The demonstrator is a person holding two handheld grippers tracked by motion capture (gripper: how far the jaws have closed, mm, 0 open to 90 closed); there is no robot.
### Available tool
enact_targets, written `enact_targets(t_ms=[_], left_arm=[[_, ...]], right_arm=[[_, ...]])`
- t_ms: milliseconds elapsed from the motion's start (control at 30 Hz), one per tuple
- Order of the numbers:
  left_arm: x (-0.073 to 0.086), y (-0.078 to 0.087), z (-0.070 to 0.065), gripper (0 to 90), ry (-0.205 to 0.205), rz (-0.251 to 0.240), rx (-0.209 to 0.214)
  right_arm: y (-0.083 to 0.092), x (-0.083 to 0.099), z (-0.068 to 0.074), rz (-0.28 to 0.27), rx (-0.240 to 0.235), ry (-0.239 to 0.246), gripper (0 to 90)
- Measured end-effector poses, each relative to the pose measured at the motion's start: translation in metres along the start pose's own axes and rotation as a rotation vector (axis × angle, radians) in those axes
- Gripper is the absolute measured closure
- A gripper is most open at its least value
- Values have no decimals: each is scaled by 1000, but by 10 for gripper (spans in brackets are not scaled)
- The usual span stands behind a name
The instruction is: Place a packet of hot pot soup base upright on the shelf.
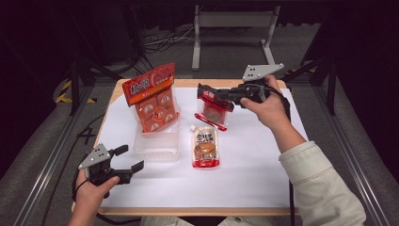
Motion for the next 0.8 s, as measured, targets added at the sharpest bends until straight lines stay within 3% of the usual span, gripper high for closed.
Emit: enact_targets(t_ms=[300, 467, 800], left_arm=[[0, -4, 1, 124, -4, -1, 12], [-1, -5, 1, 121, 3, -9, 17], [2, 0, 1, 121, 6, -15, 10]], right_arm=[[-20, -13, 13, -4, -23, 25, 883], [-30, -20, 17, -10, -44, 80, 883], [-52, -29, 25, -13, -102, 105, 884]])
Point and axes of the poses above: each handheld gripper's, and its own axes: y roughly backward along the jaws, x roughly out of its underside, z roughly to its left, the point moved 3 cm from there along -y, roughly forward along the jaws, and after that the axes turned 10 degrees about -y, right-handed, at the moved point
